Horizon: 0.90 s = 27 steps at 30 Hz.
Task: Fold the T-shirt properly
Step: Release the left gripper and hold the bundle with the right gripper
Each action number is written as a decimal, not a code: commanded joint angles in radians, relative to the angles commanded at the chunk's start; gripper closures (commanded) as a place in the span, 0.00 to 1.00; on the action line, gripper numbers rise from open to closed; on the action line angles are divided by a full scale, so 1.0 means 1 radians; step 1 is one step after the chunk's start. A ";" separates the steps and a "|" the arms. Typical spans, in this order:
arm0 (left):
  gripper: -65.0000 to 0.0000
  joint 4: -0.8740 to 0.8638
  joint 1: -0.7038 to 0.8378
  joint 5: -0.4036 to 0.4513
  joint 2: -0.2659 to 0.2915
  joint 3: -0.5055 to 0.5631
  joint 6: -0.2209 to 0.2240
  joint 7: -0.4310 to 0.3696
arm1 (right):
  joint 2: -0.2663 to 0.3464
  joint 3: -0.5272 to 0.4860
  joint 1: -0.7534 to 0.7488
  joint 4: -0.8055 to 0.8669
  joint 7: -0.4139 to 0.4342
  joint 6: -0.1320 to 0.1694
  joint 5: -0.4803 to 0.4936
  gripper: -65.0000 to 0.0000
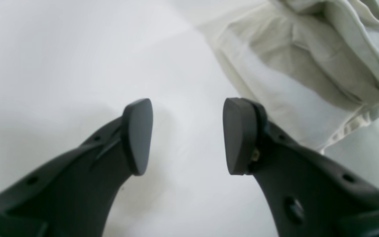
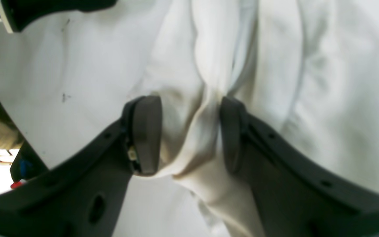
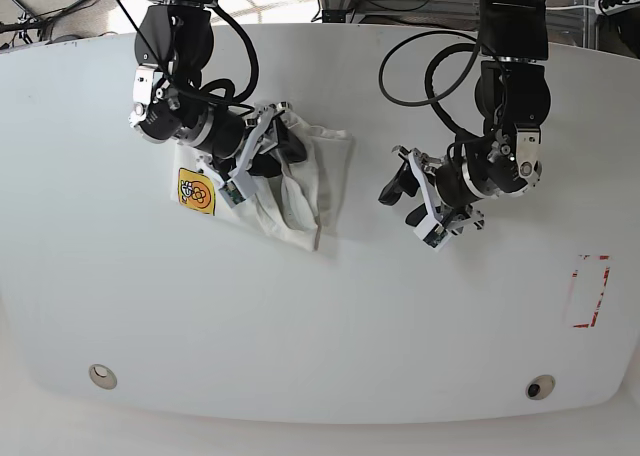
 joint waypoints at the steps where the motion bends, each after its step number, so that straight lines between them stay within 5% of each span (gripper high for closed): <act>1: 0.50 0.000 0.000 0.002 0.000 -0.006 0.000 0.000 | 0.000 -0.029 0.003 -0.029 0.028 0.000 0.000 0.59; 11: 0.50 0.002 -0.006 0.003 -0.029 -0.014 0.000 0.000 | 0.003 -0.169 0.101 -0.327 0.210 0.000 0.003 0.59; 16: 0.50 0.032 -0.002 0.006 -0.029 -0.012 0.000 0.000 | 0.006 -0.153 0.064 -0.130 0.158 0.000 0.005 0.59; 23: 0.50 0.089 0.017 0.008 -0.028 -0.006 0.000 0.000 | 0.011 0.000 0.057 0.031 0.028 0.000 0.005 0.59; 27: 0.50 0.095 0.023 0.008 -0.021 0.058 0.000 0.000 | 0.089 0.064 0.051 0.031 0.026 0.000 0.037 0.59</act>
